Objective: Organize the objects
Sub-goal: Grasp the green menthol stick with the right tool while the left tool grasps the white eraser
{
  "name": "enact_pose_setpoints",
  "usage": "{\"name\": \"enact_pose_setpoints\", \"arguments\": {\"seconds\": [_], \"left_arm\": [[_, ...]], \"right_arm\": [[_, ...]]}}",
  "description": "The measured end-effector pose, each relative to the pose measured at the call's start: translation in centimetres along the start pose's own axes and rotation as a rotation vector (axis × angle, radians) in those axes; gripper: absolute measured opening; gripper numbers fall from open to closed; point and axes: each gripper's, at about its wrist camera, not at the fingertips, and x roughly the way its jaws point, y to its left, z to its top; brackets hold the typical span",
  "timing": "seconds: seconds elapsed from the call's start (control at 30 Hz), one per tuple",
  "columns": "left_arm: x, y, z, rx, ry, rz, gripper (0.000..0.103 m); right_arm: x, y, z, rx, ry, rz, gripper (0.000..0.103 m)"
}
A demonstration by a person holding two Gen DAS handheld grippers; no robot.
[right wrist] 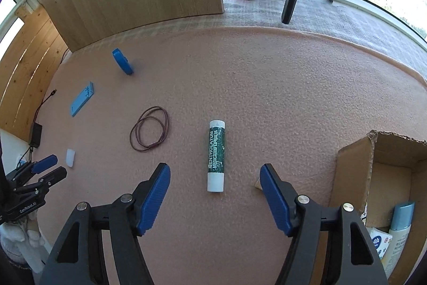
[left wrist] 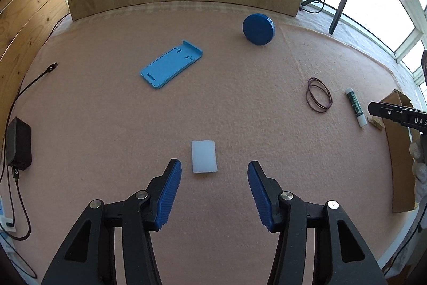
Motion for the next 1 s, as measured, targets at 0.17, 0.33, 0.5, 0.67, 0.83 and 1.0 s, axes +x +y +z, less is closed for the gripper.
{"name": "enact_pose_setpoints", "arguments": {"seconds": [0.17, 0.33, 0.5, 0.67, 0.83, 1.0], "left_arm": [[0.6, 0.8, -0.1, -0.01, 0.014, 0.004, 0.044], [0.6, 1.0, -0.2, -0.01, 0.017, -0.001, 0.038], [1.2, 0.6, -0.1, -0.006, 0.031, -0.008, 0.033], [1.7, -0.2, 0.1, 0.009, 0.035, -0.005, 0.029], [1.9, -0.2, 0.4, 0.006, 0.03, 0.012, 0.017], [1.9, 0.1, 0.3, -0.001, 0.022, 0.01, 0.009]], "right_arm": [[1.3, 0.5, 0.5, -0.019, 0.029, -0.01, 0.06], [2.0, 0.6, 0.7, -0.015, 0.049, -0.013, 0.055], [2.8, 0.5, 0.8, -0.014, 0.067, -0.017, 0.051], [3.4, 0.5, 1.0, -0.012, 0.08, -0.031, 0.045], [3.6, 0.7, 1.1, -0.026, 0.08, -0.044, 0.04], [3.9, 1.4, 1.2, -0.051, 0.08, -0.075, 0.019]]}}
